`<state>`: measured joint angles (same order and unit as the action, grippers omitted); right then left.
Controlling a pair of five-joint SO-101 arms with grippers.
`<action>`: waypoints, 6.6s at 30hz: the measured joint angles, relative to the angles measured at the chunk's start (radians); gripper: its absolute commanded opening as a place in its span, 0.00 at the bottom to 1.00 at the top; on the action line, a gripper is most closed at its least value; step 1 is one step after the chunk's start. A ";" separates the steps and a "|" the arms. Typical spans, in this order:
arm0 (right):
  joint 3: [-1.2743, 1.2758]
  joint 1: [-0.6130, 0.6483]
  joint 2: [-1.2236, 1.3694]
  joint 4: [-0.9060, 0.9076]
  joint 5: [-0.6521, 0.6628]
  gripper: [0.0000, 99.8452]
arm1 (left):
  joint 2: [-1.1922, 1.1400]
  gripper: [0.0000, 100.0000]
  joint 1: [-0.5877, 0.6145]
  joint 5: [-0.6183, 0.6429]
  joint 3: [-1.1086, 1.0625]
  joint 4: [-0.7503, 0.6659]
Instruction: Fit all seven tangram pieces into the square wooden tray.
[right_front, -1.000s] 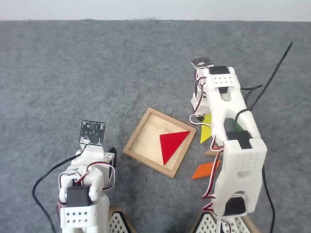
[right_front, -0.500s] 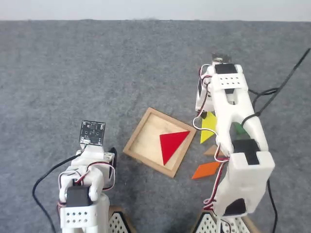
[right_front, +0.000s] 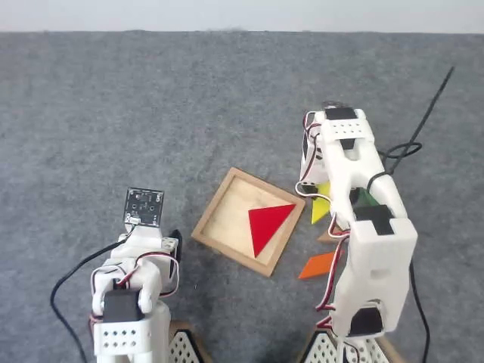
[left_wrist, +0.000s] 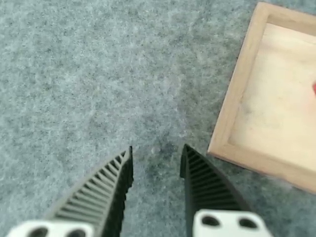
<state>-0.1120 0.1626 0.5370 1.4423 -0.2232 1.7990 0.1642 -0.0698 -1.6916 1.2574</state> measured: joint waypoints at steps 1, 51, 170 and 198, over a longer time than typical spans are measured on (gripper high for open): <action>-0.003 0.000 0.006 -0.003 0.003 0.29 | 0.000 0.15 0.000 0.000 0.000 0.000; -0.121 0.471 -0.129 -0.014 -0.103 0.01 | 0.000 0.15 0.000 0.000 0.000 0.000; -0.097 0.548 -0.063 0.046 0.488 0.01 | 0.000 0.15 0.000 0.000 0.000 0.000; -0.097 0.684 -0.063 0.241 0.629 0.13 | 0.000 0.15 0.000 0.000 0.000 0.000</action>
<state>-0.2087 0.8470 0.4741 1.6832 0.4058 1.7990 0.1642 -0.0698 -1.6916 1.2574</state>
